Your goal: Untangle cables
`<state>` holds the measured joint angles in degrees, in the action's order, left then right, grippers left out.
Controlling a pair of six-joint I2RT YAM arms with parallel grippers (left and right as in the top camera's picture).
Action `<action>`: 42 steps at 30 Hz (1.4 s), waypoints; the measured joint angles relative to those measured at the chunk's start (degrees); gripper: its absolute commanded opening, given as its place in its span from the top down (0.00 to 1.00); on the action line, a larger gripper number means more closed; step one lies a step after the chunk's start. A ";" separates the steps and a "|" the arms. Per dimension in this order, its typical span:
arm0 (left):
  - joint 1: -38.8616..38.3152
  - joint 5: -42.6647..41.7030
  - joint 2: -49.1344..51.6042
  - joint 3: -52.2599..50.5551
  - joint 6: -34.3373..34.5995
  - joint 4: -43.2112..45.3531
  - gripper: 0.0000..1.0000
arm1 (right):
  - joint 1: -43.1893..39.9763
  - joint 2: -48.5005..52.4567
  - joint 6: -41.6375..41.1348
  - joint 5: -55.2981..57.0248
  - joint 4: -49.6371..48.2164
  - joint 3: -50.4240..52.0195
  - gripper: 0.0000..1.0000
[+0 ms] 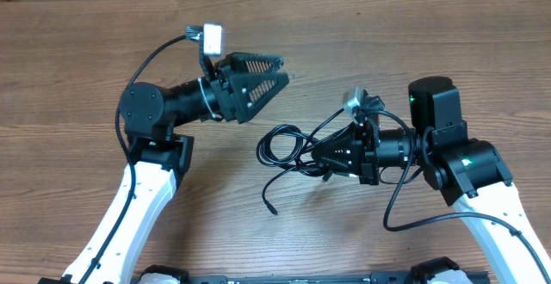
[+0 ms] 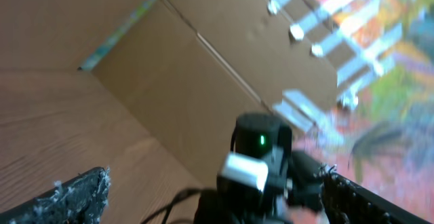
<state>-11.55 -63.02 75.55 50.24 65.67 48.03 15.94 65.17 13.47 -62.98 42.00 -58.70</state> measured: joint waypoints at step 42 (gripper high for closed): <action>0.31 24.98 -4.26 11.61 -64.48 -95.51 0.00 | -4.33 0.00 -5.97 4.94 -2.23 0.00 0.96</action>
<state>-11.25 -38.04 71.29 61.84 1.19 -47.48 11.62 65.17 7.51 -58.04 39.77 -58.70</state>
